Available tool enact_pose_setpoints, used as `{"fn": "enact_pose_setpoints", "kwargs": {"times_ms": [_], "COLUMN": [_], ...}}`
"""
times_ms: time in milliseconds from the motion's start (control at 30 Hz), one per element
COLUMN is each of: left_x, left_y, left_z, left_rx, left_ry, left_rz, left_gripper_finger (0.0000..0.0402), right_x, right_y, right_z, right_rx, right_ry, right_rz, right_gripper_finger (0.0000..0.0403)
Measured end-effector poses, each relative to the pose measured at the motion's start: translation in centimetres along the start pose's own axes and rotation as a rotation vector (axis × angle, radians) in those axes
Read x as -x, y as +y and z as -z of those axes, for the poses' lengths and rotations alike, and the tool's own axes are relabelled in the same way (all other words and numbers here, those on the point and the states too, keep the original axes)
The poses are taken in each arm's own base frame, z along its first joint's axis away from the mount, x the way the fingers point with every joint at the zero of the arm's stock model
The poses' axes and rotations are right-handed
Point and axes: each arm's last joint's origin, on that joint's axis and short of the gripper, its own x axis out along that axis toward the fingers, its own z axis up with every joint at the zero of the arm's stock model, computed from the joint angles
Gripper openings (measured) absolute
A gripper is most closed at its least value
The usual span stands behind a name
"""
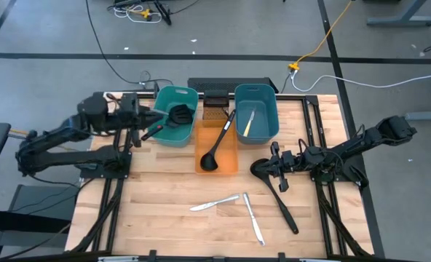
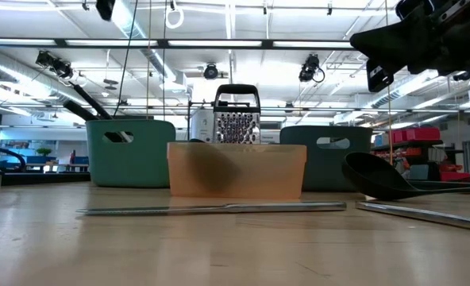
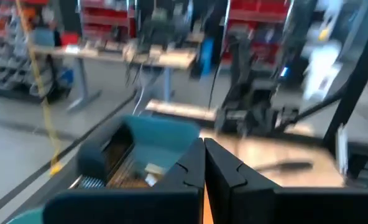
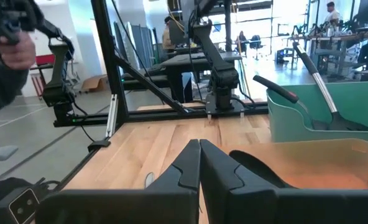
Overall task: Pick & Place Kitchen Items
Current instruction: Put the left silver knife into the blue bin
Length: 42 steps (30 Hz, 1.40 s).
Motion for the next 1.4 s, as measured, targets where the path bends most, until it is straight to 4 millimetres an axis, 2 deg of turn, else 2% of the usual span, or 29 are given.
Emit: {"fn": "enact_pose_setpoints", "kwargs": {"times_ms": [200,333,467,633,867,1000,1167,1400], "left_x": [-2.2,-2.9,-1.9,-0.9,-0.9,-1.0,-0.9,-1.0], "left_y": [0.5,0.3,-0.4,-0.7,-1.5,-1.9,-2.2,-2.6], "left_z": [4.6,7.5,9.7,12.3,14.1,15.5,15.7,16.6], "left_rx": [0.008,-0.017,-0.047,-0.063,-0.128,-0.18,-0.208,-0.26], "left_ry": [-0.107,-0.159,-0.237,-0.249,-0.22,-0.215,-0.217,-0.13], "left_rz": [0.026,0.138,0.254,0.208,0.317,0.281,0.283,0.313], "left_gripper_finger": [0.0002,0.0001,0.0001,0.0001,0.0001,0.0001,0.0001,0.0001], "right_x": [0.0,0.0,0.0,0.0,0.0,0.0,0.0,0.0], "right_y": [0.1,0.2,0.2,0.1,0.1,0.1,0.1,0.1], "right_z": [0.0,-0.1,-0.1,-0.1,-0.1,-0.1,-0.1,-0.1], "right_rx": [-0.004,0.0,-0.001,-0.003,0.004,-0.007,-0.007,-0.015], "right_ry": [-0.003,-0.014,-0.012,-0.013,-0.013,-0.012,-0.013,-0.006], "right_rz": [-0.004,-0.008,-0.008,-0.007,-0.007,-0.006,0.005,0.001], "right_gripper_finger": [0.0012,0.0012,0.0012,0.0012,0.0012,0.0012,0.0012,0.0012]}}
